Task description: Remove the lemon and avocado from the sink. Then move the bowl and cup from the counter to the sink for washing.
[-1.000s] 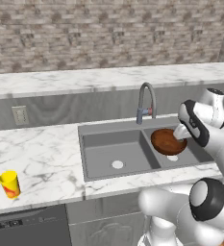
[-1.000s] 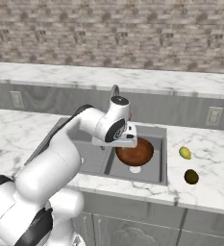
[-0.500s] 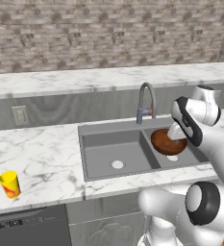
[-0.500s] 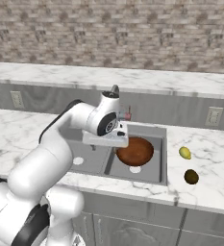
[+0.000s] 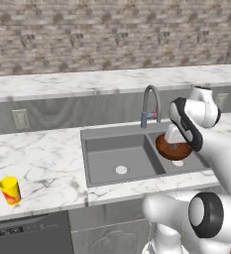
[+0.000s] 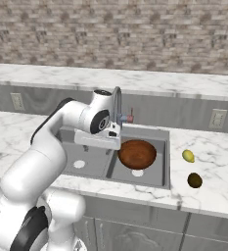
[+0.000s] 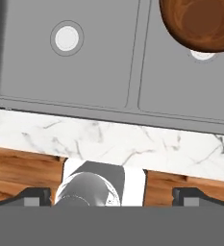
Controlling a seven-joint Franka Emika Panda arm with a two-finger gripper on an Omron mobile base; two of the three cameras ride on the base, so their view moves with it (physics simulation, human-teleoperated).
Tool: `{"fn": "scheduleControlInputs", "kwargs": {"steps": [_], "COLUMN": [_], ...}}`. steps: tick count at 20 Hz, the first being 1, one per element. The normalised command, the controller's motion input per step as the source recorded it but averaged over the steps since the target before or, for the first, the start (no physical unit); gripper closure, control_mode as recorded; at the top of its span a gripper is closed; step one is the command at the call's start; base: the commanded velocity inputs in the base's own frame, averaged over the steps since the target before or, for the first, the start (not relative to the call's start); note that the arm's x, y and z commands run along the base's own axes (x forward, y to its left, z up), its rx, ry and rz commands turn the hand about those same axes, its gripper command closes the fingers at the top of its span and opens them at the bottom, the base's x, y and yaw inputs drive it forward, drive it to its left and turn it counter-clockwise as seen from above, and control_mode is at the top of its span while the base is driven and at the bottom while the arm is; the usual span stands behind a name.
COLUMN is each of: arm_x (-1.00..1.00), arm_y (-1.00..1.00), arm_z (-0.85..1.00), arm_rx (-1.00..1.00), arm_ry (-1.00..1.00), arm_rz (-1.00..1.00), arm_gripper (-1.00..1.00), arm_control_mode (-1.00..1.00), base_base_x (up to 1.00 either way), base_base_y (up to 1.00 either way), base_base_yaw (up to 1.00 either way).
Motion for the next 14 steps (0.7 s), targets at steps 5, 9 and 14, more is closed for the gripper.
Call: {"fn": "scheduleControlInputs", "kwargs": {"steps": [5, 9, 14], "arm_x": [-0.08, -0.07, -0.06], "arm_y": [0.36, 0.36, 0.33], "arm_z": [0.01, 0.01, 0.05], "arm_rx": [0.0, 0.0, 0.0], "arm_ry": [0.0, 0.01, 0.02], "arm_rz": [-0.15, -0.15, -0.14], "arm_gripper": [-1.0, -1.0, -1.0], "arm_control_mode": [-1.0, -1.0, -1.0], "base_base_x": [0.0, 0.0, 0.0], "base_base_y": [0.0, 0.0, 0.0], "base_base_yaw": [0.0, 0.0, 0.0]}}
